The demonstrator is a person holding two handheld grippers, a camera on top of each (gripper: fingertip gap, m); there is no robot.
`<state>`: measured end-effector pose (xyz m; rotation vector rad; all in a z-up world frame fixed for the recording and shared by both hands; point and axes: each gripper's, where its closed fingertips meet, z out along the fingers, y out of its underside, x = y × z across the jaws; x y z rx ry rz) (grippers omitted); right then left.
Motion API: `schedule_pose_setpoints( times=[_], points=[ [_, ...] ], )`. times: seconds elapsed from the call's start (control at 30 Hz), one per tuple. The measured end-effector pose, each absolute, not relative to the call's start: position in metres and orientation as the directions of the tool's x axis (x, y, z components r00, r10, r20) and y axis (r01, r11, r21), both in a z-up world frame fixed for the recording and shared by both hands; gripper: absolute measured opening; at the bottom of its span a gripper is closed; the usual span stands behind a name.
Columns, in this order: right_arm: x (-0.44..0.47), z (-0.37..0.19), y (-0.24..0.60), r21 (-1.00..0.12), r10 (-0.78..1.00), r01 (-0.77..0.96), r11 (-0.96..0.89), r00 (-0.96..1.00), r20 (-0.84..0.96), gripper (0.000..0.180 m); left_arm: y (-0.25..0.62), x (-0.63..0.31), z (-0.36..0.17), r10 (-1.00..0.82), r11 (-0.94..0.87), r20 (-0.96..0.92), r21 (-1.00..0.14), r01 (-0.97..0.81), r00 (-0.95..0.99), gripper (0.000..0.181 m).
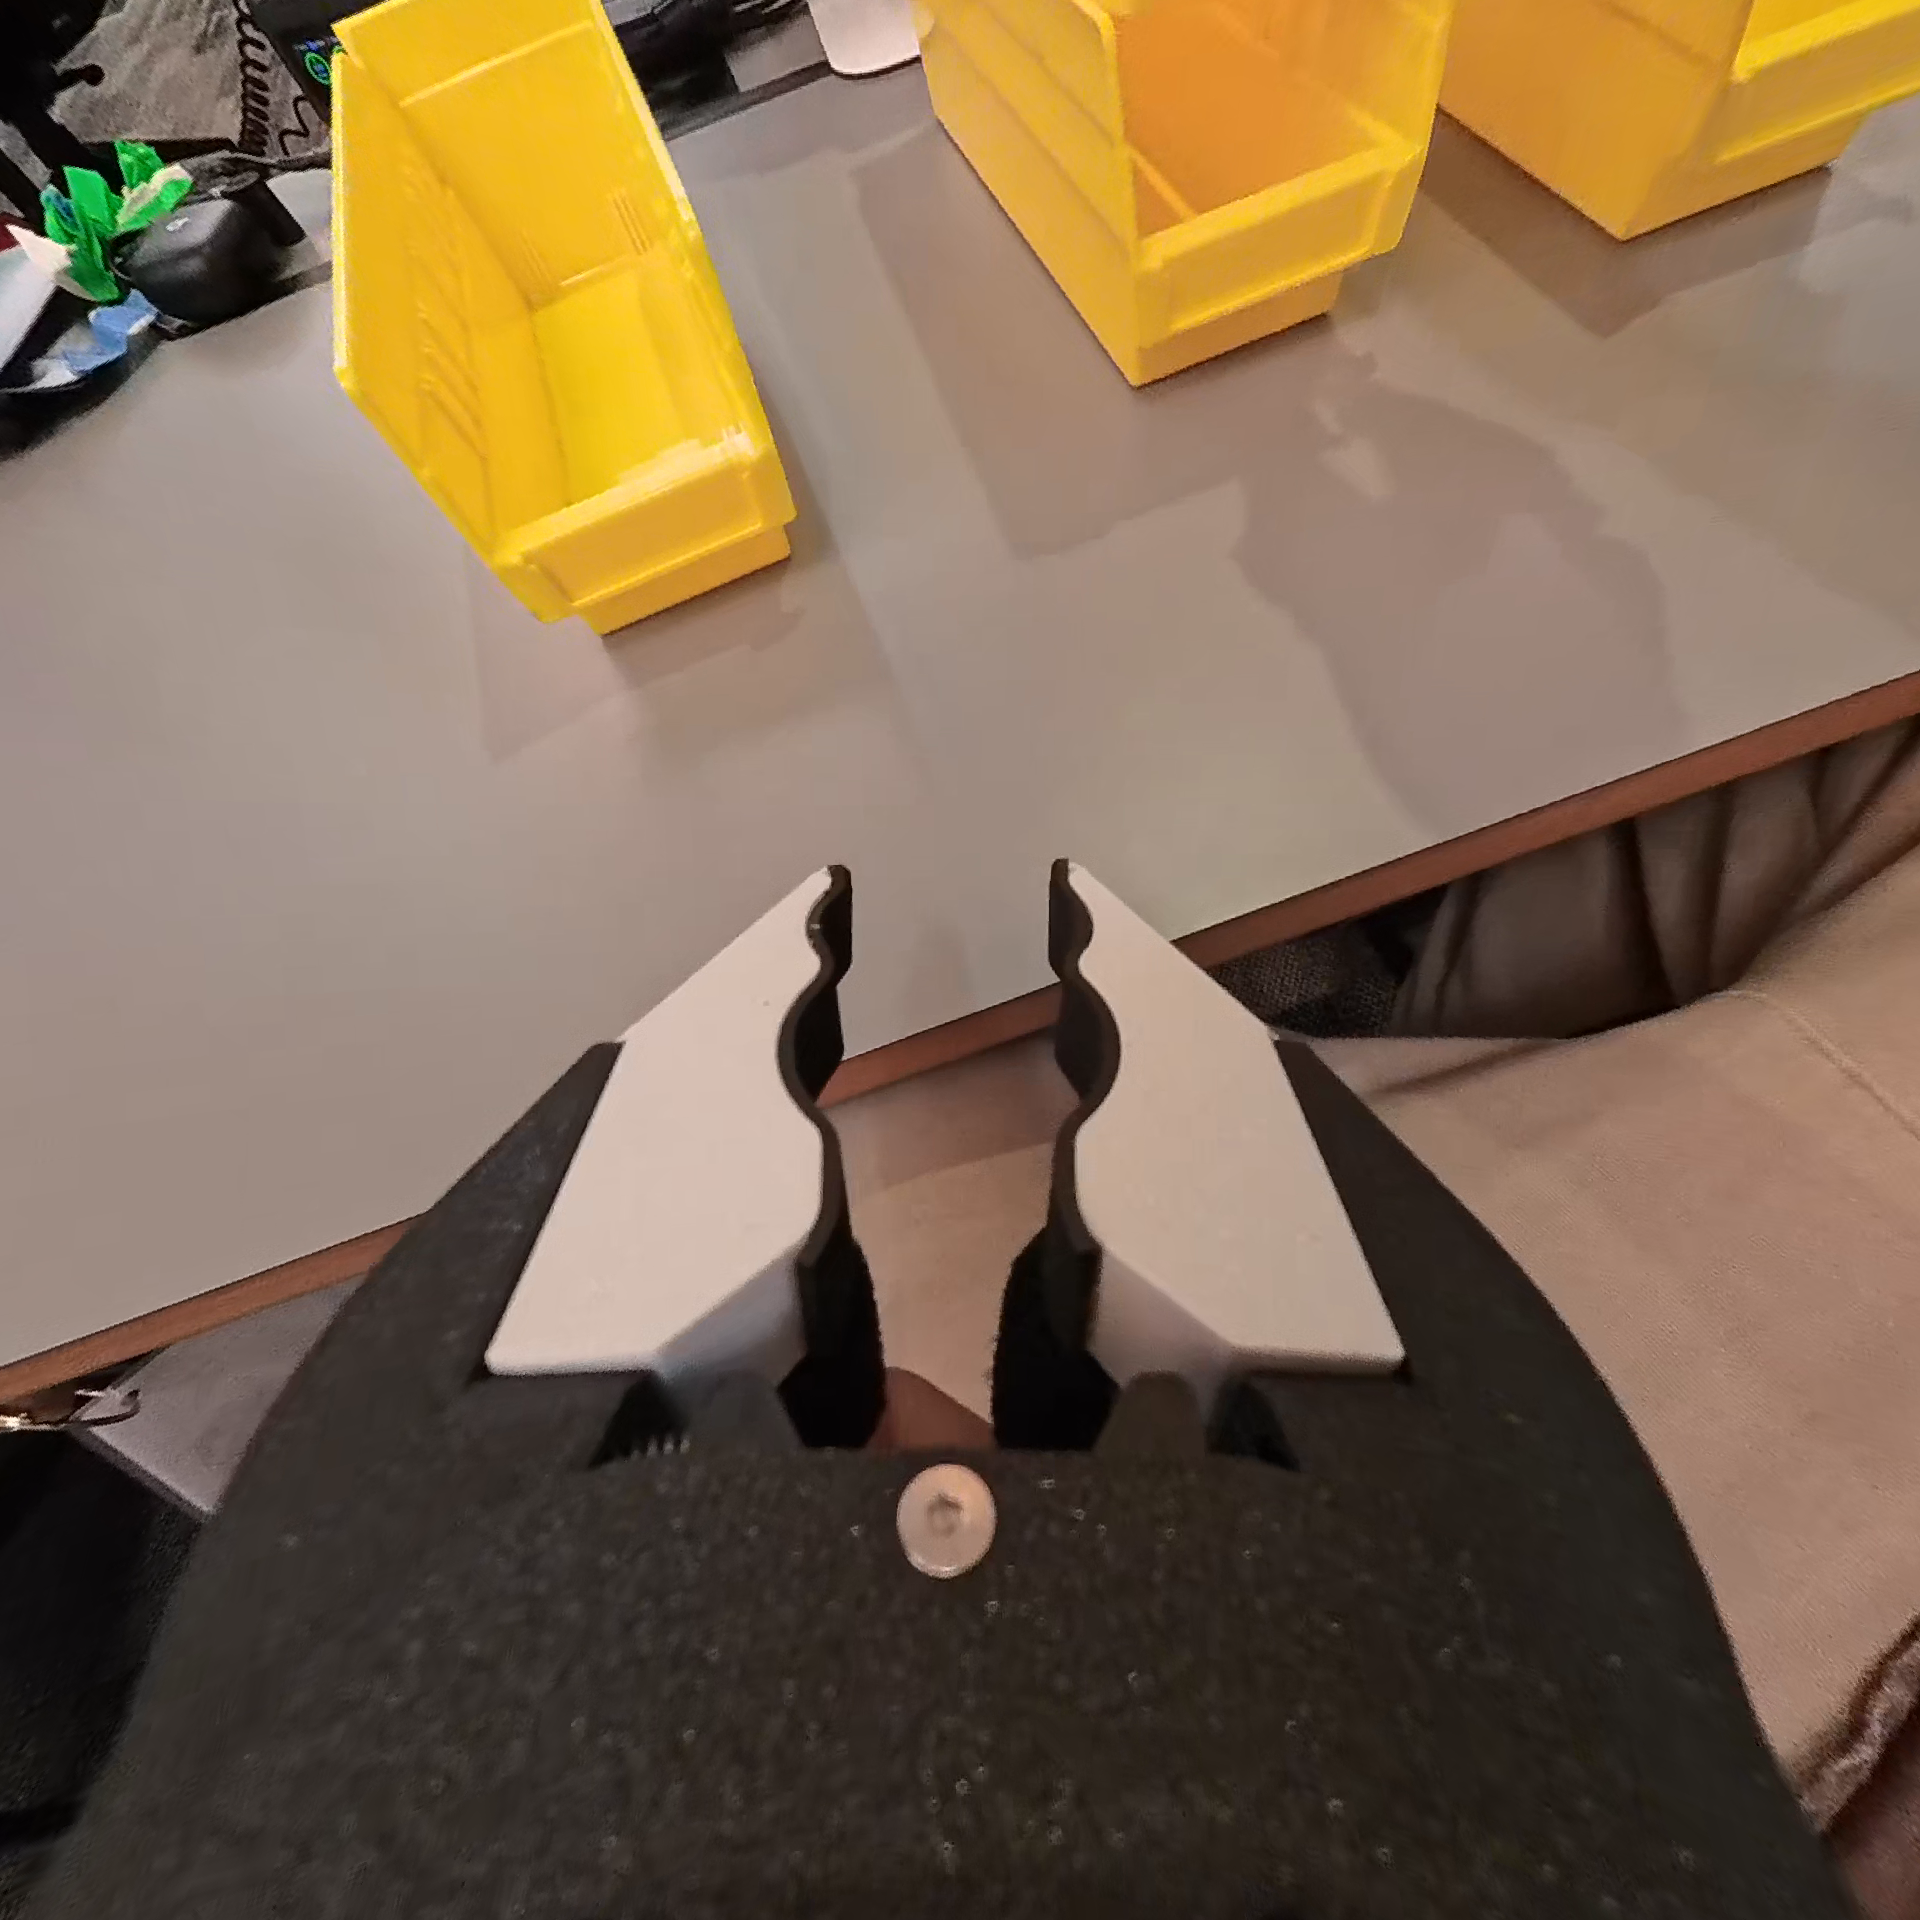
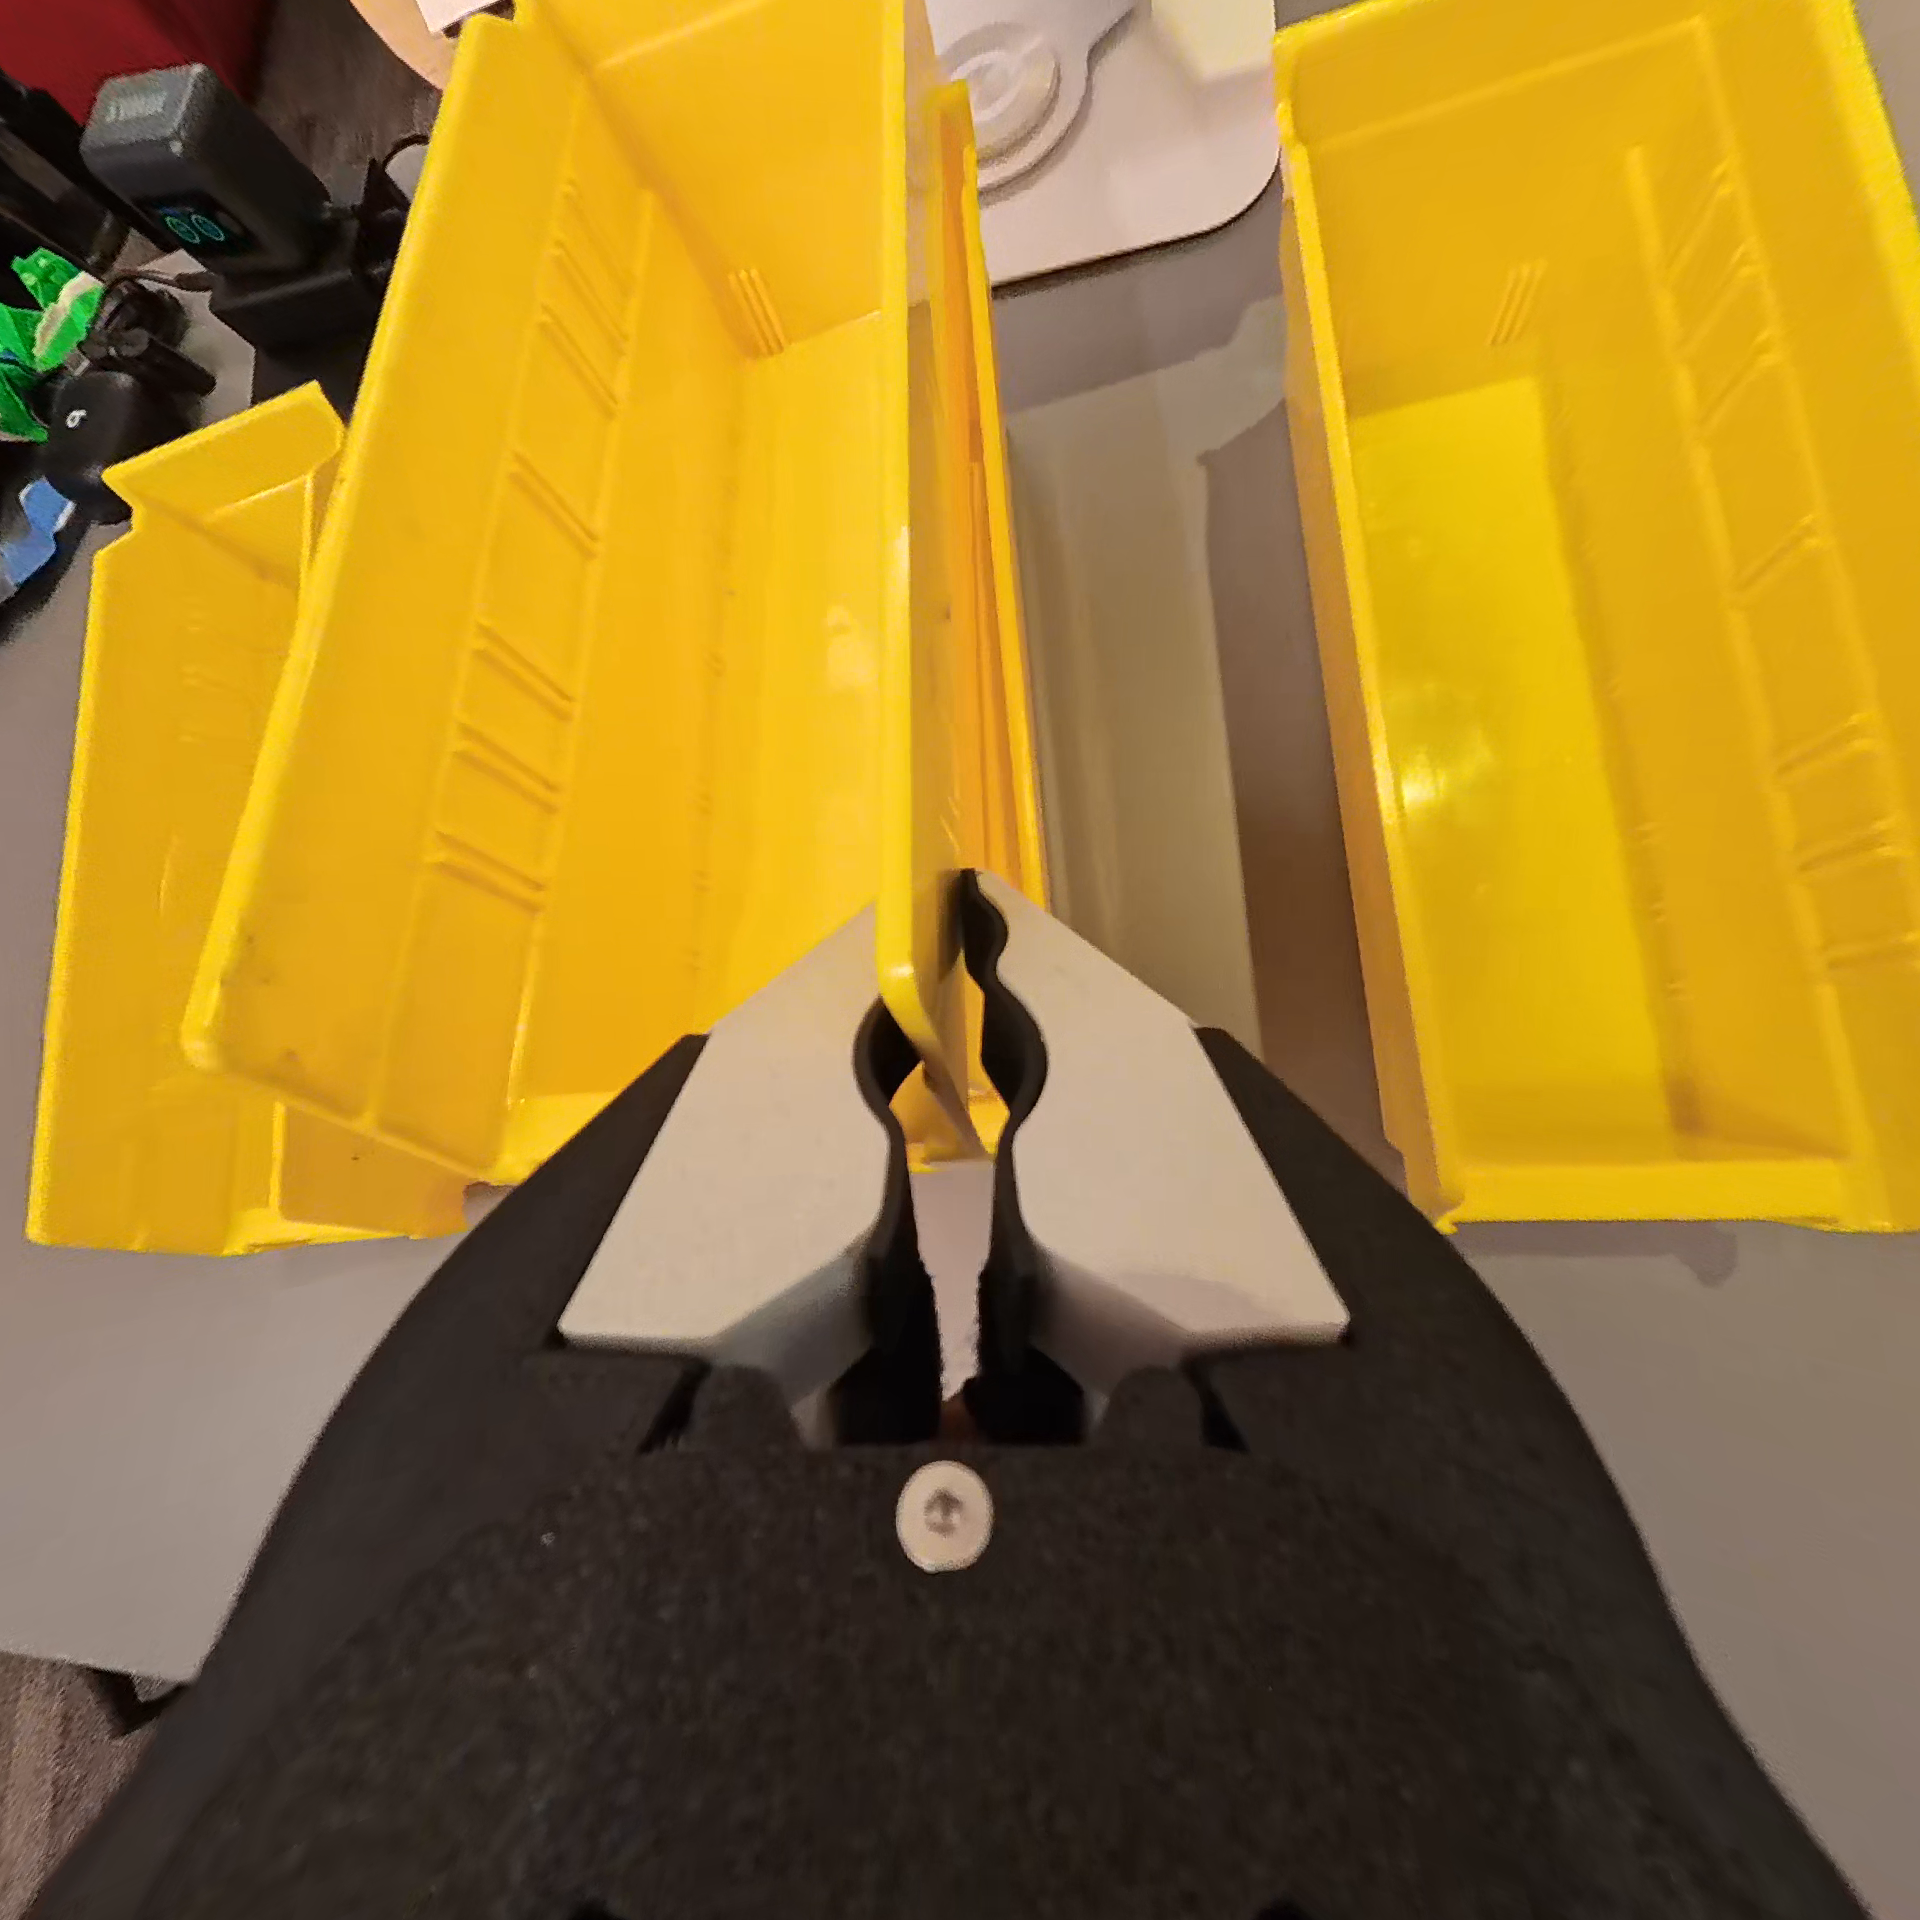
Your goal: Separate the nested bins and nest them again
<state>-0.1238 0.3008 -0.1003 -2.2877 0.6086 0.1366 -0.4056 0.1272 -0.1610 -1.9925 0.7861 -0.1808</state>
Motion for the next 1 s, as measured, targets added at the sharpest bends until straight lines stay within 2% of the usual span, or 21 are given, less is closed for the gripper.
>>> schedule_pose_setpoints(
  times=[0.43, 0.73, 0.83, 1.0],
  points=[
    [-0.126, -0.134, 0.303, -0.664, -0.409, -0.481, -0.572, 0.869, -0.278, 0.002, 0.128, -0.406, -0.161, -0.596, -0.344, -0.179, -0.824, -0.451, 0.783, 0.036],
    [-0.127, -0.133, 0.305, -0.708, -0.369, -0.411, -0.574, 0.902, -0.224, 0.004, 0.127, -0.405, -0.162, -0.601, -0.345, -0.177, -0.822, -0.453, 0.779, 0.036],
    [-0.129, -0.13, 0.307, -0.721, -0.36, -0.428, -0.545, 0.896, -0.26, 0.017, 0.127, -0.406, -0.162, -0.601, -0.346, -0.177, -0.822, -0.453, 0.779, 0.036],
    [-0.131, -0.128, 0.307, -0.728, -0.354, -0.447, -0.52, 0.888, -0.293, 0.021, 0.127, -0.406, -0.162, -0.599, -0.349, -0.175, -0.822, -0.451, 0.781, 0.036]
  ],
)
